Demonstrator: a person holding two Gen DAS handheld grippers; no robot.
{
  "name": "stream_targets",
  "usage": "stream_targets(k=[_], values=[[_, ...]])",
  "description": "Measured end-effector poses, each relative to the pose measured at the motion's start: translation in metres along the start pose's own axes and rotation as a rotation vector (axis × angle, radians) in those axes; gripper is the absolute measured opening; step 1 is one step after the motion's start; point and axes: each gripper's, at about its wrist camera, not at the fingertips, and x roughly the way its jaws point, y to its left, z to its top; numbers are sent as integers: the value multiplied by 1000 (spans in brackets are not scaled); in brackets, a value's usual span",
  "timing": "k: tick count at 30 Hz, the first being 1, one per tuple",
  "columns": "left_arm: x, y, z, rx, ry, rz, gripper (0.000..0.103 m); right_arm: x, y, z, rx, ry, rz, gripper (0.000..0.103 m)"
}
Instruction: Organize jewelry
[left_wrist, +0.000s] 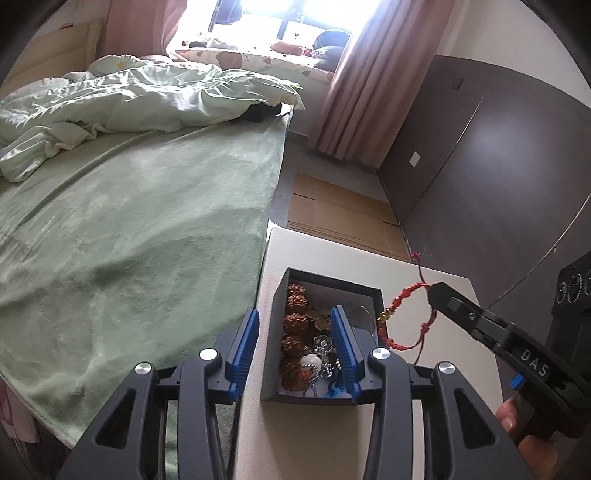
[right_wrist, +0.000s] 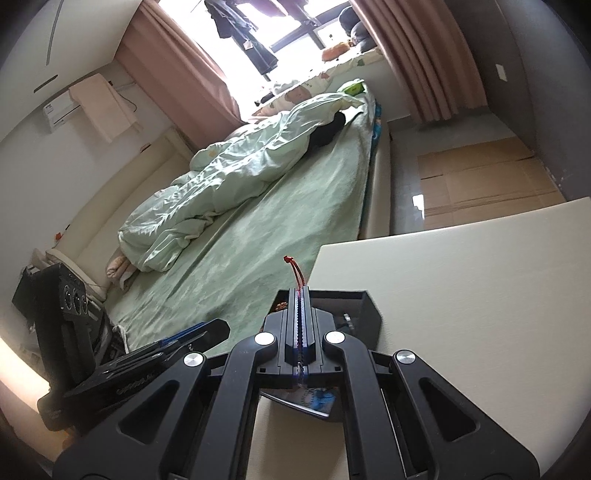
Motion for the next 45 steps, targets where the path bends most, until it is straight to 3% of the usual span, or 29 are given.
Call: stream_targets(k=[8,10,12,14,24,27,33,40,42,45], values=[[-7,5,-6,-10,-1,-4,43,6,11,-4,-11,1,26,3],[-7,6,-5,-13,3,-3,44,9,11,-4,-7,28,40,9],[-8,7,-7,-23,8,-9,45,9,4,-7,18,31,25,34],[-10,5,-10,-27,8,-17,45,2,-1,-10,30,14,0,47],[-35,-10,-20,-22,-10,-50,45,-46,-13,-30,0,-22,-80,48],[-45,-15,-23,-17,-25,-52,52,-59,-15,-37,22,-10,-64,48],[-66,-31,-30,-6,-52,-69,53,-89,0,-38,-7,2,-98,48],[-103,-51,-43,36,-94,-86,63,-129,15,-42,-42,-13,-150,48],[-115,-56,-48,43,-113,-85,68,-139,18,-46,-47,-20,-169,58],[-133,-62,-57,55,-131,-92,68,-158,22,-54,-48,-43,-186,63]])
